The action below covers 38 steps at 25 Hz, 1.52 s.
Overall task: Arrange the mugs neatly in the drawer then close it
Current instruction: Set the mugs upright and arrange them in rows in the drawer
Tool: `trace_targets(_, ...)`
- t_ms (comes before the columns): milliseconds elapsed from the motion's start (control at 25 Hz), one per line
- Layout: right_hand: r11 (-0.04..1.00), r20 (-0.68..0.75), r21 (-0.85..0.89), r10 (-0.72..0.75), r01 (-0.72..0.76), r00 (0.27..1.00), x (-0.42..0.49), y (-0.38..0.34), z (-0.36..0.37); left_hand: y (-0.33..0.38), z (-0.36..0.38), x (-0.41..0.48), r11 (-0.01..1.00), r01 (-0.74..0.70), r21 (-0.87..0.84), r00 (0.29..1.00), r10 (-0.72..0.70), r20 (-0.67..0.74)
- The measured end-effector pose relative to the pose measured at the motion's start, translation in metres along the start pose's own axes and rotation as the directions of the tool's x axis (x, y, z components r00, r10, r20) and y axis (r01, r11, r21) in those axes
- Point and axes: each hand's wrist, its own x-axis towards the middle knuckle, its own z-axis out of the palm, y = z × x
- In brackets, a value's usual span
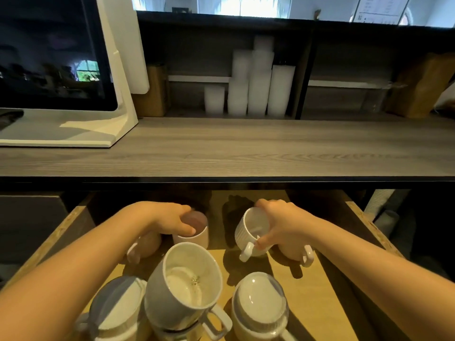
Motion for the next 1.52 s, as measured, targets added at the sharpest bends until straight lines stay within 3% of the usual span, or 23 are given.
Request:
trace_targets(160, 0.998, 0.077, -0.057, -0.006, 0.010, 0.997, 0.030, -0.003, 0.010, -0.002, 0.014, 0.015, 0.998, 0.018, 0.066, 0.994, -0.010, -0.110)
trace_targets(560, 0.995, 0.254, -0.065, -0.057, 0.076, 0.966, 0.074, 0.001, 0.022, -0.009, 0.022, 0.028, 0.996, -0.053, 0.066, 0.977, 0.065, -0.203)
trace_targets(760, 0.998, 0.290, -0.052, -0.024, 0.041, 0.957, 0.083, 0.001, 0.028, -0.010, 0.023, 0.030, 0.998, -0.051, 0.042, 0.972, 0.059, -0.227)
trace_targets(1080, 1.000, 0.293, -0.011, -0.025, 0.030, 0.956, 0.080, 0.004, 0.026, -0.012, 0.027, 0.033, 0.998, -0.064, 0.012, 0.974, 0.065, -0.215)
trace_targets(1240, 0.995, 0.236, -0.031, -0.083, 0.093, 0.968, 0.056, 0.005, 0.006, -0.009, 0.027, 0.030, 0.997, -0.071, -0.024, 0.980, 0.066, -0.188)
trace_targets(1400, 0.989, 0.155, -0.123, -0.066, 0.086, 0.986, 0.023, 0.022, -0.015, 0.007, 0.014, 0.021, 0.985, -0.166, -0.044, 0.979, 0.159, -0.126)
trace_targets(1520, 0.992, 0.168, -0.127, 0.016, 0.006, 0.986, 0.004, 0.043, -0.029, 0.032, 0.004, 0.011, 0.975, -0.218, 0.033, 0.973, 0.220, -0.068)
